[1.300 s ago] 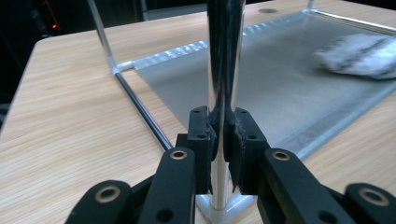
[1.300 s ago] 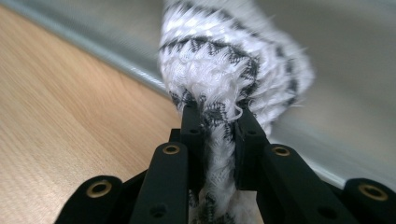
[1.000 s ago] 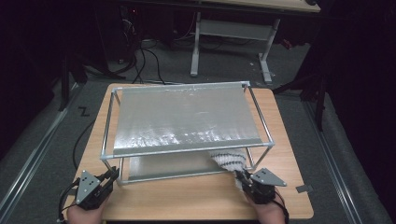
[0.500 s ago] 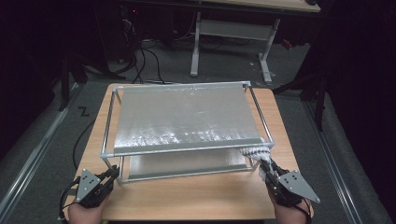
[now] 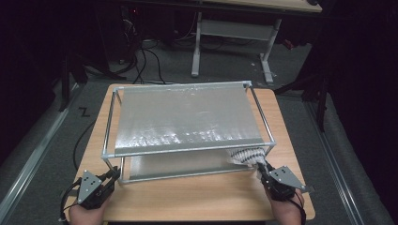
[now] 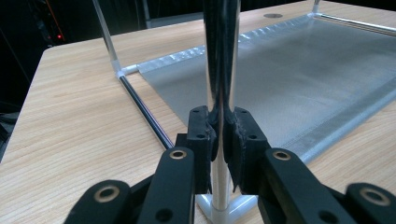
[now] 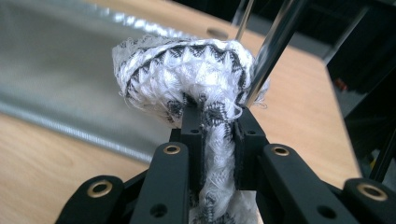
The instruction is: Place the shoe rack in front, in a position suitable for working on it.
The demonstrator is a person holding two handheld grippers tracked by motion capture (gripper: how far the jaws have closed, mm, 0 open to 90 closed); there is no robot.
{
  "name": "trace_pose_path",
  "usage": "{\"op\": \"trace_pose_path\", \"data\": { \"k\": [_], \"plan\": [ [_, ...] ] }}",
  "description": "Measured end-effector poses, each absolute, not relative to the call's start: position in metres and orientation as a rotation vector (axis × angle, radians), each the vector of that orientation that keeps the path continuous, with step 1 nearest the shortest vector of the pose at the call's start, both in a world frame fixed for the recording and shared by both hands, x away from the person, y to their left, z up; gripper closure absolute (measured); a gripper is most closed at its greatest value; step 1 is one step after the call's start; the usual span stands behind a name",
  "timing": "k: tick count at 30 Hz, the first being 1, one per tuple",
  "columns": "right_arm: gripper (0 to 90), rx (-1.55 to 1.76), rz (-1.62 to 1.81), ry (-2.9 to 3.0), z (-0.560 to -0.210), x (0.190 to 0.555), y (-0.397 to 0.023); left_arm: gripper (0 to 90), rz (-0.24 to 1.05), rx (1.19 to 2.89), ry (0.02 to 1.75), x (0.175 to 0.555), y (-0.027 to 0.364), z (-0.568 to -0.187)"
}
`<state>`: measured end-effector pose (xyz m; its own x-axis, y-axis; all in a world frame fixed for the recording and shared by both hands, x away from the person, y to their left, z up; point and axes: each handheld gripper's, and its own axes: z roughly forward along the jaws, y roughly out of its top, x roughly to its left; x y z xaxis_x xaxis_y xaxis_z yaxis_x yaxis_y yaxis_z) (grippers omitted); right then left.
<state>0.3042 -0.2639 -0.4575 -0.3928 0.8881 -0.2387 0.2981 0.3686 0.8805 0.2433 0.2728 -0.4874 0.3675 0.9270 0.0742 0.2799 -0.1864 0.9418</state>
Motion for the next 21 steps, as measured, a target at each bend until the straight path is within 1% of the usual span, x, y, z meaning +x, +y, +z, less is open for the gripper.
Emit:
{"op": "trace_pose_path", "data": {
  "k": [7, 11, 16, 21],
  "plan": [
    [78.3, 1.101, 0.908, 2.018, -0.485, 0.315, -0.262, 79.3, 0.862, 1.685, 1.081, 0.244, 0.273, -0.488],
    [78.2, 1.145, 0.897, 2.051, -0.494, 0.320, -0.265, 79.3, 0.862, 1.687, 1.081, 0.244, 0.272, -0.488],
    [78.4, 1.141, 0.921, 2.021, -0.488, 0.317, -0.264, 79.4, 0.861, 1.687, 1.081, 0.244, 0.272, -0.488],
    [78.3, 1.101, 0.985, 1.927, -0.470, 0.308, -0.267, 79.4, 0.859, 1.686, 1.083, 0.244, 0.272, -0.488]
  ]
}}
